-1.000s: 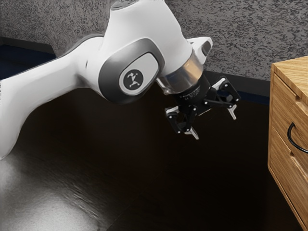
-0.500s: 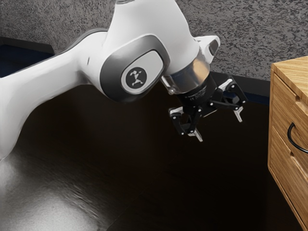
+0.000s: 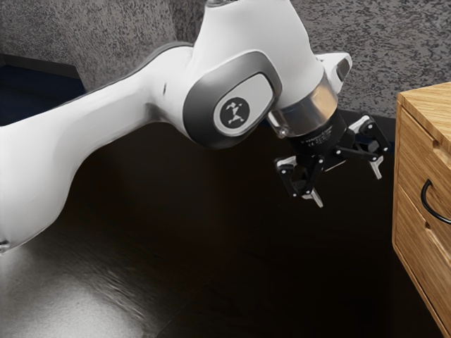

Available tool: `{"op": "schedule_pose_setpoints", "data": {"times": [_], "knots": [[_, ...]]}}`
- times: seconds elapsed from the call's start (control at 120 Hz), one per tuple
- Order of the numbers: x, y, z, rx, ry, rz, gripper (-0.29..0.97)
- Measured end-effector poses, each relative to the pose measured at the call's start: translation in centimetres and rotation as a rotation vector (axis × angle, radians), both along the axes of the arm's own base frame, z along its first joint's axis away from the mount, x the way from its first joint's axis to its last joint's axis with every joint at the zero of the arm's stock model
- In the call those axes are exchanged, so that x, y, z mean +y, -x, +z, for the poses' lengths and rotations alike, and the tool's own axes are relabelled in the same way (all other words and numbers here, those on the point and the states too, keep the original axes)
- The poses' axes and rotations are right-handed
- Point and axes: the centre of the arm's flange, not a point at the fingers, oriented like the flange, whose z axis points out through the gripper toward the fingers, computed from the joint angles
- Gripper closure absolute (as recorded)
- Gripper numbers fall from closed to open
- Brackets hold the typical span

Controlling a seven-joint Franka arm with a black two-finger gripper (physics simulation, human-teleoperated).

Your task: Pull the drawer handle with one arm to open the drawer

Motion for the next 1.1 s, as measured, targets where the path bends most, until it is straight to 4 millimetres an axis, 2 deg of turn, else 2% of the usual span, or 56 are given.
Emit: {"op": "schedule_pose_setpoints", "data": {"times": [0.183, 0.283, 0.758, 1.1], "knots": [[-1.8, 0.8, 0.1, -0.002, 0.013, -0.029, 0.0], [-2.1, 2.0, 0.1, -0.002, 0.02, -0.036, 0.0], [-4.1, 4.7, -0.1, -0.012, 0.063, -0.064, 0.0], [-4.7, 4.3, -0.2, -0.02, 0.069, -0.07, 0.0]]}}
